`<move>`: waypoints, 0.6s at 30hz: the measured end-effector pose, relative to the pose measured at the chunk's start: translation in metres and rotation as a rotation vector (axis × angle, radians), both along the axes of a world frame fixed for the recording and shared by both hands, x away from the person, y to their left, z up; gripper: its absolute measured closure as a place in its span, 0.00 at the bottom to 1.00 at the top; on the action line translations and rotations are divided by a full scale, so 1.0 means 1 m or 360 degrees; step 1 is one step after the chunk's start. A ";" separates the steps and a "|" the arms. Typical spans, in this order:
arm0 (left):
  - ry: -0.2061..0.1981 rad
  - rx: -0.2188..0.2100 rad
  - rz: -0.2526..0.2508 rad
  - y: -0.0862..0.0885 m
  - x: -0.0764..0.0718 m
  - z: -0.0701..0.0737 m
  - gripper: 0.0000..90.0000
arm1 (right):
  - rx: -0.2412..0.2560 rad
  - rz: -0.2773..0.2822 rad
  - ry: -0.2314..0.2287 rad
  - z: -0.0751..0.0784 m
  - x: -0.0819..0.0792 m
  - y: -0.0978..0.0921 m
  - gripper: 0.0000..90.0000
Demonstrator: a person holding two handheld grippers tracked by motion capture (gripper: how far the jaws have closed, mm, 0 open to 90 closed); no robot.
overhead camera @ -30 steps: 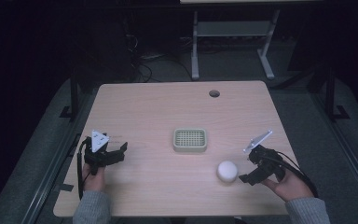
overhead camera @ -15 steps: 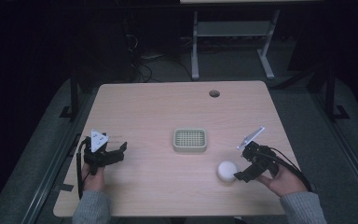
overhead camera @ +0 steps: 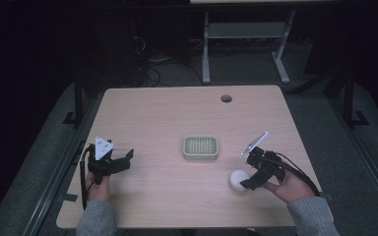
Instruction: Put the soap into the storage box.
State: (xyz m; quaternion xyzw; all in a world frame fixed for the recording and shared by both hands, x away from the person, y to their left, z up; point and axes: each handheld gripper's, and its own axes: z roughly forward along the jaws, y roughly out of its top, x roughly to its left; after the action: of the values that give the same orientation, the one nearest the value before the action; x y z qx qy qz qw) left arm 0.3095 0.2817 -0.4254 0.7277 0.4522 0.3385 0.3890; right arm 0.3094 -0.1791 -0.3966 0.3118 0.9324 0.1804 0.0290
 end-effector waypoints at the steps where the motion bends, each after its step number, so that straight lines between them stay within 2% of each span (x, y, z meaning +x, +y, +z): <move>1: 0.0000 -0.0002 0.0002 0.000 0.000 0.000 0.16 | -0.0007 0.0006 0.0004 -0.001 0.001 0.002 0.19; 18: -0.0006 -0.0017 0.0004 0.000 0.001 0.000 0.16 | -0.0053 0.0047 0.0050 -0.013 0.009 0.017 0.18</move>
State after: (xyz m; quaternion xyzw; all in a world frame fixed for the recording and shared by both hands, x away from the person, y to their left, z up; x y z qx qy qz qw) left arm 0.3101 0.2821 -0.4258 0.7244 0.4542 0.3379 0.3935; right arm 0.3184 -0.1624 -0.4096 0.3001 0.9402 0.1603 0.0169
